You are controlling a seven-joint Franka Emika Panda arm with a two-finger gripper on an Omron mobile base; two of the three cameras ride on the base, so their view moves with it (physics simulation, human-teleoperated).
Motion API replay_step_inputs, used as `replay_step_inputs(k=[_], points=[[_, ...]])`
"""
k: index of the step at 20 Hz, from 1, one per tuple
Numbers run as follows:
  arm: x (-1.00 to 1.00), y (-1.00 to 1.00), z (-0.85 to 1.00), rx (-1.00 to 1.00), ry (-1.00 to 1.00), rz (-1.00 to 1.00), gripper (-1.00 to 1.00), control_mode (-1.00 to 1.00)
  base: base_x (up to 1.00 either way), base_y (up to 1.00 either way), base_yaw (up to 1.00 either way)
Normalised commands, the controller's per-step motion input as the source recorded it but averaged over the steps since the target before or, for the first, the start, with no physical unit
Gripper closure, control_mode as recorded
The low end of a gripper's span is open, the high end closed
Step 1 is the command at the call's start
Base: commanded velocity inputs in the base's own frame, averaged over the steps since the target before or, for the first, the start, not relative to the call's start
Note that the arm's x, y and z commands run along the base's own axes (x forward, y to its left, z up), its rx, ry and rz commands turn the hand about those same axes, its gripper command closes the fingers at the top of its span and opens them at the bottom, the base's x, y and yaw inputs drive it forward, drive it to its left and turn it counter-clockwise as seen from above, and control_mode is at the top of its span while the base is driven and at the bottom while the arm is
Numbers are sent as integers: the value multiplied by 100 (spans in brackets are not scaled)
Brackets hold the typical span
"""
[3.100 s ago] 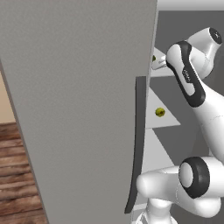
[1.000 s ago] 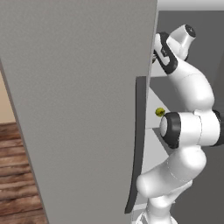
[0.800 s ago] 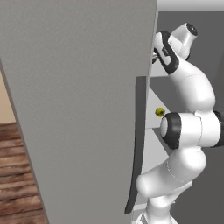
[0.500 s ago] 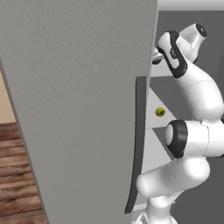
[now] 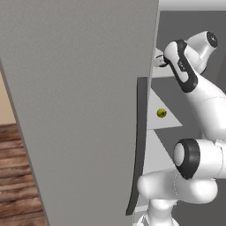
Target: Take the broccoli, lime, and pear from the freezer and place them in the bowl on the counter.
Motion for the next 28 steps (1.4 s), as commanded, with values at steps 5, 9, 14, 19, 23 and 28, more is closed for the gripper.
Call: replay_step_inputs(k=[5, 9, 14, 19, 23, 28], points=[[-30, 2, 24, -5, 0, -19, 100, -100, 0, 0, 0], [-54, 0, 6, 0, 0, -17, 100, -100, 0, 0, 0], [-68, 0, 3, 0, 0, -16, 100, -100, 0, 0, 0], [-80, 0, 0, 0, 0, -14, 100, -100, 0, 0, 0], [-70, 0, 0, 0, 1, -17, 100, -100, 0, 0, 0], [-73, 0, 0, 1, 2, -14, 100, -100, 0, 0, 0]])
